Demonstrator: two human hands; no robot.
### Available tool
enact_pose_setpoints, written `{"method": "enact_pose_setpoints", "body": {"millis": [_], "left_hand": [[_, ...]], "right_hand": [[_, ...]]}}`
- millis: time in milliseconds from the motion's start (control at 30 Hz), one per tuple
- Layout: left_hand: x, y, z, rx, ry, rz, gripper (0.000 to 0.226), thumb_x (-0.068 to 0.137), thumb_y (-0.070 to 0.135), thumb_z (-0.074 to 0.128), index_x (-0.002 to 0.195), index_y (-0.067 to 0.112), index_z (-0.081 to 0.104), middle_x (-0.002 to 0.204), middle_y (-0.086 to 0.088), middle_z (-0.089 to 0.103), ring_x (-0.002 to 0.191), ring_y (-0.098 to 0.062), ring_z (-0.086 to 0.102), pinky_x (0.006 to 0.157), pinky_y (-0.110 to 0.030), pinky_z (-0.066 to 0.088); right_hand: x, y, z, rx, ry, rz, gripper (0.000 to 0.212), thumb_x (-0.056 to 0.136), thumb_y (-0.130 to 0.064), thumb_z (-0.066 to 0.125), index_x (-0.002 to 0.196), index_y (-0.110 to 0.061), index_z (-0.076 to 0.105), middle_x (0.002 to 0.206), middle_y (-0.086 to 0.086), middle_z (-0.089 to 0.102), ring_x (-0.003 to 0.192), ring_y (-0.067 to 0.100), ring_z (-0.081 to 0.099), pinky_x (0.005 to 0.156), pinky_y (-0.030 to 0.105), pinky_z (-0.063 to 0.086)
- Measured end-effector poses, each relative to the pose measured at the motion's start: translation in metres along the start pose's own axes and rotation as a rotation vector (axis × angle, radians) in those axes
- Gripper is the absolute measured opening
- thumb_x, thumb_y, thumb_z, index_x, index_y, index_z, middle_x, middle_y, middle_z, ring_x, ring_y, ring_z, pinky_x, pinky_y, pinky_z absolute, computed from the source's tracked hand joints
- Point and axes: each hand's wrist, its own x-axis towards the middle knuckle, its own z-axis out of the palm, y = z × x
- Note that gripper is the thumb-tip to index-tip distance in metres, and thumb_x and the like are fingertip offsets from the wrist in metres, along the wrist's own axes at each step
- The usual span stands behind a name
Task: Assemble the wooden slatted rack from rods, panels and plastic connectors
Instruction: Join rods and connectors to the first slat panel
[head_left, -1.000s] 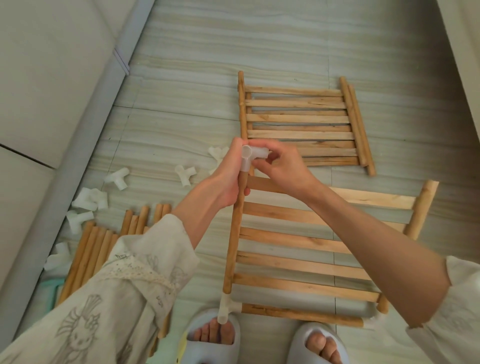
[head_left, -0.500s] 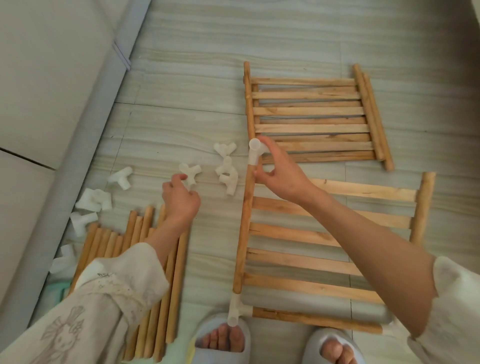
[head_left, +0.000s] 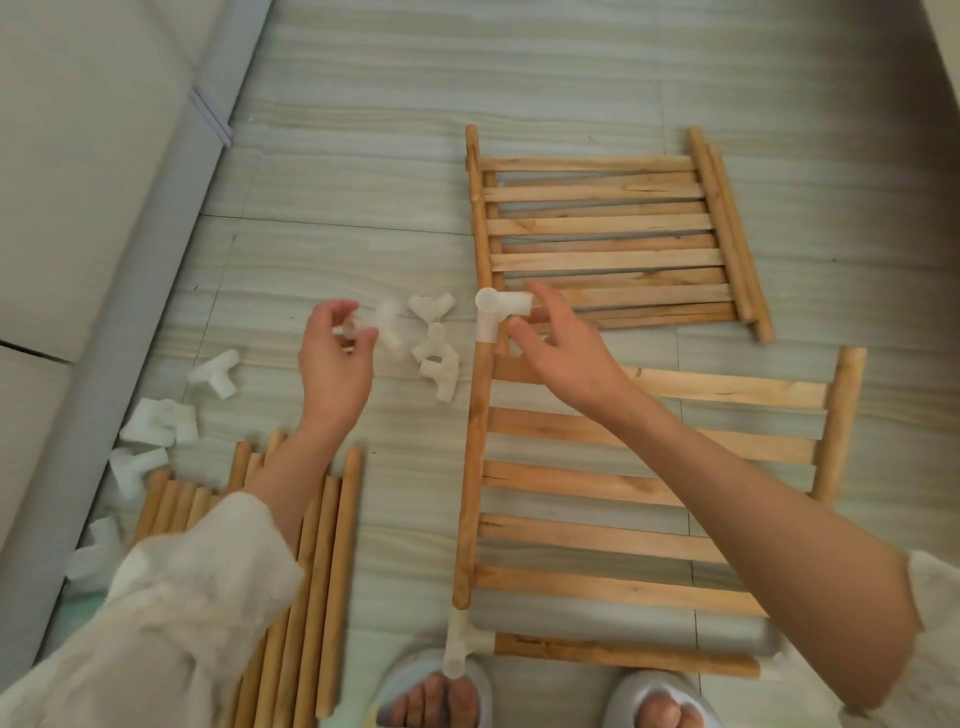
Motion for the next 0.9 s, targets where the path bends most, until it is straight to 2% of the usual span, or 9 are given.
{"method": "enact_pose_setpoints", "body": {"millis": [100,200,300,367,500,667,767,833,900], "left_hand": [[-0.005,0.054,-0.004,-0.229,-0.120,0.153,0.026,0.088,-0.001,0.056,0.106,0.017,0.051,0.106,0.004,0.059,0.094,-0.018,0.060,0.081,-0.031,0.052],[-0.012,0.101,0.002,-0.171,-0.281,0.385,0.029,0.087,-0.002,0.055,0.104,0.021,0.052,0.107,0.006,0.059,0.089,-0.009,0.057,0.076,-0.022,0.048],[-0.016,0.128,0.011,-0.069,-0.357,0.545,0.030,0.086,0.001,0.057,0.103,0.025,0.054,0.104,0.013,0.059,0.085,-0.006,0.055,0.074,-0.016,0.043],[-0.017,0.136,0.015,-0.087,-0.392,0.574,0.029,0.086,0.002,0.059,0.104,0.024,0.057,0.105,0.009,0.061,0.088,-0.011,0.057,0.078,-0.018,0.046],[-0.022,0.137,0.024,-0.045,-0.461,0.603,0.029,0.087,0.001,0.060,0.111,0.018,0.062,0.111,0.006,0.064,0.096,-0.011,0.061,0.091,-0.025,0.048],[-0.030,0.129,0.031,-0.129,-0.434,0.501,0.049,0.088,0.005,0.061,0.127,0.031,0.046,0.120,0.008,0.061,0.109,-0.004,0.057,0.094,-0.019,0.044],[-0.032,0.110,0.036,-0.243,-0.468,0.203,0.049,0.092,0.023,0.059,0.134,0.030,0.035,0.134,0.004,0.050,0.119,-0.009,0.052,0.097,-0.025,0.043],[-0.035,0.095,0.039,-0.282,-0.539,0.047,0.042,0.093,0.034,0.054,0.132,0.026,0.041,0.128,-0.002,0.055,0.111,-0.016,0.060,0.097,-0.033,0.048],[-0.040,0.086,0.041,-0.316,-0.582,0.047,0.037,0.092,0.034,0.054,0.127,0.027,0.043,0.119,-0.005,0.060,0.103,-0.018,0.064,0.088,-0.024,0.051]], "right_hand": [[0.002,-0.009,-0.011,0.091,-0.057,0.035,0.053,0.097,-0.056,0.023,0.146,-0.037,0.027,0.132,-0.014,0.043,0.095,0.010,0.062,0.088,0.030,0.040],[0.003,-0.013,-0.021,0.141,-0.109,0.058,0.060,0.093,-0.065,0.011,0.137,-0.038,0.042,0.134,-0.011,0.050,0.089,0.013,0.066,0.087,0.036,0.043],[0.002,-0.015,-0.029,0.267,-0.133,0.087,0.062,0.092,-0.065,0.011,0.123,-0.032,0.054,0.107,-0.008,0.065,0.086,0.017,0.067,0.091,0.042,0.044],[0.000,-0.015,-0.034,0.370,-0.122,0.117,0.061,0.093,-0.064,0.015,0.114,-0.027,0.059,0.094,-0.005,0.064,0.080,0.015,0.065,0.087,0.040,0.045],[-0.002,-0.013,-0.039,0.453,-0.145,0.125,0.051,0.096,-0.059,0.022,0.100,-0.026,0.062,0.089,-0.004,0.061,0.077,0.014,0.062,0.085,0.039,0.044],[-0.004,-0.007,-0.037,0.406,-0.124,0.093,0.046,0.100,-0.049,0.028,0.106,-0.018,0.061,0.101,0.004,0.065,0.081,0.017,0.062,0.089,0.041,0.047],[-0.004,-0.005,-0.036,0.395,-0.105,0.096,0.046,0.101,-0.046,0.025,0.104,-0.016,0.060,0.103,0.005,0.066,0.078,0.015,0.063,0.087,0.039,0.049],[-0.003,-0.005,-0.035,0.417,-0.094,0.093,0.046,0.101,-0.045,0.023,0.102,-0.018,0.060,0.097,0.003,0.067,0.075,0.015,0.064,0.088,0.042,0.048],[-0.002,-0.004,-0.035,0.419,-0.087,0.086,0.047,0.102,-0.045,0.020,0.101,-0.019,0.059,0.091,0.004,0.069,0.076,0.019,0.067,0.089,0.041,0.048]]}}
